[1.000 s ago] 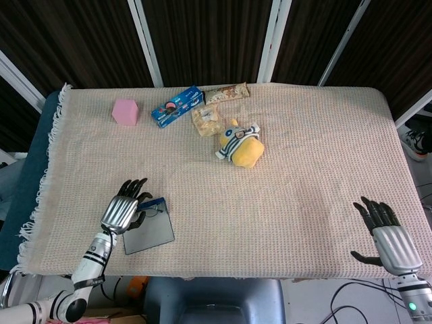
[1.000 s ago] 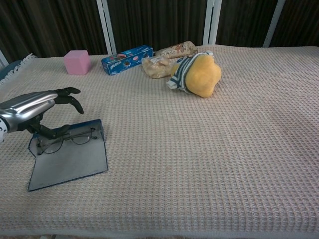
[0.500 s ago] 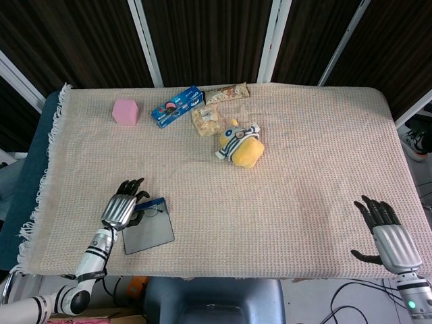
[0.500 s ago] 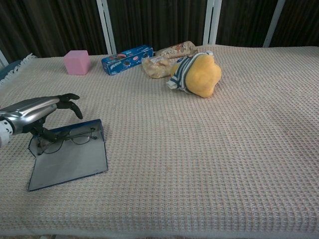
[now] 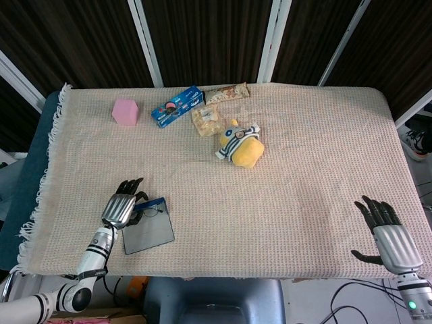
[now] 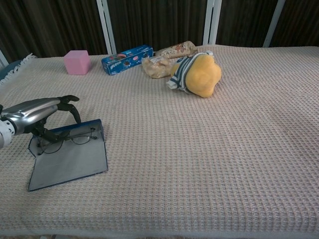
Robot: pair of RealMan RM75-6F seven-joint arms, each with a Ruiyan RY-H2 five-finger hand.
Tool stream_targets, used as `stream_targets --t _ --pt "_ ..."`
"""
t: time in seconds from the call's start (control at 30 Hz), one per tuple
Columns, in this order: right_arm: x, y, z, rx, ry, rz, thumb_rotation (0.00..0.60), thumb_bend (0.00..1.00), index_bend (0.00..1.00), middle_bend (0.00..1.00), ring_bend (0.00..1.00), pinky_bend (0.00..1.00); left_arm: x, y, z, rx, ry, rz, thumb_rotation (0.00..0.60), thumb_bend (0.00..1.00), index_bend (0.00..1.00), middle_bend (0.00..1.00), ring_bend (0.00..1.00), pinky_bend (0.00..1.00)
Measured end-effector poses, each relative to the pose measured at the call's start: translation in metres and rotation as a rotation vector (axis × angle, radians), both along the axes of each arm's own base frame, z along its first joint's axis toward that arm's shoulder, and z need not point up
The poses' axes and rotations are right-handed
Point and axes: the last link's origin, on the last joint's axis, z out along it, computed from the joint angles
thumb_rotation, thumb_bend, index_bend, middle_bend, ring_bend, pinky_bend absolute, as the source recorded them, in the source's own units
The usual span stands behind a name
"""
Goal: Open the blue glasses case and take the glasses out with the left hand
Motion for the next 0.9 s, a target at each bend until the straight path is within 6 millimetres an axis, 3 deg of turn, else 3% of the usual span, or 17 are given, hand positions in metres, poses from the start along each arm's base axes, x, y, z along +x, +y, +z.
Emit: stream_targets --t 0.9 --pt "-0.0003 0.0008 -0.0005 0.001 0.005 -0.001 0.600 0.19 0.00 0.00 0.00 0.00 0.0052 0.0009 -0.0001 -0.008 -0.005 -0.008 0.600 0.43 0.42 0.00 0.00 0.00"
